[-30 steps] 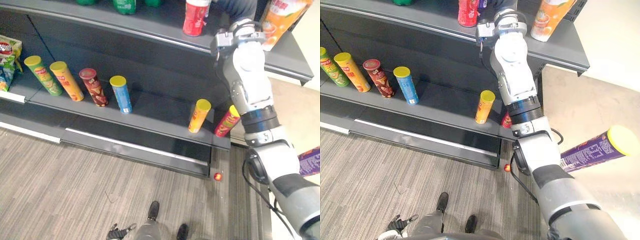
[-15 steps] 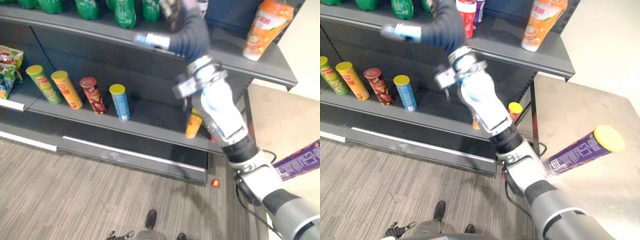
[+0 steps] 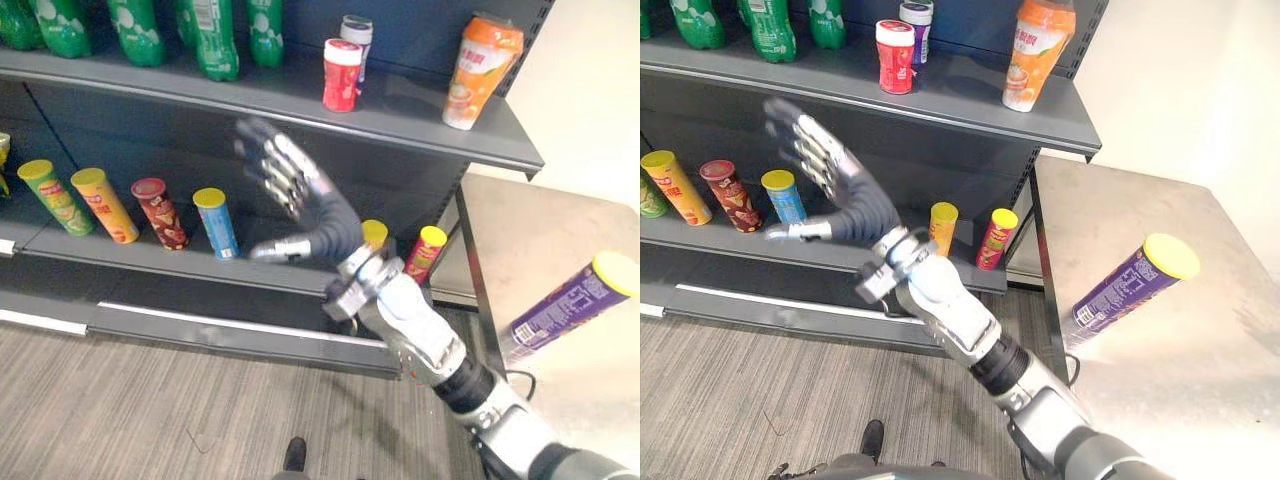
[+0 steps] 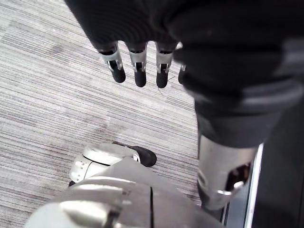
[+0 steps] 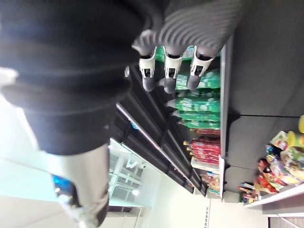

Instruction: Put the gum and the chips on the shelf.

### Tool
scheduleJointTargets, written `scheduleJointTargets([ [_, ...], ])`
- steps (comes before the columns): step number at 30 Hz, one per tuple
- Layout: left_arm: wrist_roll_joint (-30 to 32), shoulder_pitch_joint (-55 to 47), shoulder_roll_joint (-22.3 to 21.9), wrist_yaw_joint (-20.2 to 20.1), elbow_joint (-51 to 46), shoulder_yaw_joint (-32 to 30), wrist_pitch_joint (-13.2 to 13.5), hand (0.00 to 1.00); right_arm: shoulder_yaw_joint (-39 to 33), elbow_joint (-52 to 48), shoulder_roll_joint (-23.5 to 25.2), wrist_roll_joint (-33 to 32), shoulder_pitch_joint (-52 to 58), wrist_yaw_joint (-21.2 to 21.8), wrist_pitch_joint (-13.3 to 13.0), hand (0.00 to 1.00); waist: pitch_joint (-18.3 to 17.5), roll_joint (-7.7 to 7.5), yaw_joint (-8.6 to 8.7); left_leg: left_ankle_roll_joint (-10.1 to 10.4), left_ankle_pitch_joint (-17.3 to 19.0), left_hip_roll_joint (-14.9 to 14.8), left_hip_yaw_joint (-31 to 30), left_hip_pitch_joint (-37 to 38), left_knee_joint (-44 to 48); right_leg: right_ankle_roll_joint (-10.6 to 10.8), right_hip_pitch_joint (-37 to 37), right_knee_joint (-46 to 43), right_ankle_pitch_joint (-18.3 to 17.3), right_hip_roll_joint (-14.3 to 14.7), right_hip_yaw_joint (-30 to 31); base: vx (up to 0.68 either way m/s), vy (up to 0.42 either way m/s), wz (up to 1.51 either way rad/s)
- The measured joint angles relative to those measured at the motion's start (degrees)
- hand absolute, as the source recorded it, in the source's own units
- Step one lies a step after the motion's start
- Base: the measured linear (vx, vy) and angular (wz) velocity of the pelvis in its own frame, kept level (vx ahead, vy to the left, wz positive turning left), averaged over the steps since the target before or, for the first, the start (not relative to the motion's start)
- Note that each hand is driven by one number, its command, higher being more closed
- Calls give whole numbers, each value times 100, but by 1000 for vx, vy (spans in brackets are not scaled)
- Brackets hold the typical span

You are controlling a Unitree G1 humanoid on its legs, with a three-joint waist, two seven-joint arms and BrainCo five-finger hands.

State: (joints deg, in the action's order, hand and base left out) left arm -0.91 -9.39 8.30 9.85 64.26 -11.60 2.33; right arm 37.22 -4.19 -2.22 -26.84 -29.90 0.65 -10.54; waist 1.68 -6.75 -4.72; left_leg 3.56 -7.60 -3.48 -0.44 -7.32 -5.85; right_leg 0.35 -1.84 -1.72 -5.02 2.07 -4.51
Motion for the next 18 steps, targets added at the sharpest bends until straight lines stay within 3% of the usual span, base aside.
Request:
scheduleJointTargets([
  [5, 2, 4, 17, -2, 145, -2, 3, 0, 172, 32, -368, -72, 1155, 288, 69, 0, -5, 21, 96, -5, 21, -3, 63, 45, 0, -5, 2, -38, -19, -6, 51, 33, -6, -7],
  [9, 186, -28, -44, -7, 186, -15, 2, 0, 163, 459, -479, -47, 2172, 511, 219, 0, -69, 164, 167, -22, 66, 9, 160, 89, -4, 11, 4, -50, -45, -33, 145, 39, 2, -12],
  [14, 232, -48, -110, -12, 188, -20, 4, 0, 8, 1276, -457, 410, 3090, 622, 349, 0, -110, 311, 293, -21, 127, 41, 223, 115, -5, 52, 10, -51, -73, -79, 195, 57, 7, -5],
  [18, 256, -48, -124, -77, 187, -17, 7, 0, -754, 2156, -430, 1080, 3680, 618, 427, 0, -120, 354, 301, -44, 189, 62, 292, 141, -5, 64, 16, -49, -98, -105, 248, 77, -2, -7],
])
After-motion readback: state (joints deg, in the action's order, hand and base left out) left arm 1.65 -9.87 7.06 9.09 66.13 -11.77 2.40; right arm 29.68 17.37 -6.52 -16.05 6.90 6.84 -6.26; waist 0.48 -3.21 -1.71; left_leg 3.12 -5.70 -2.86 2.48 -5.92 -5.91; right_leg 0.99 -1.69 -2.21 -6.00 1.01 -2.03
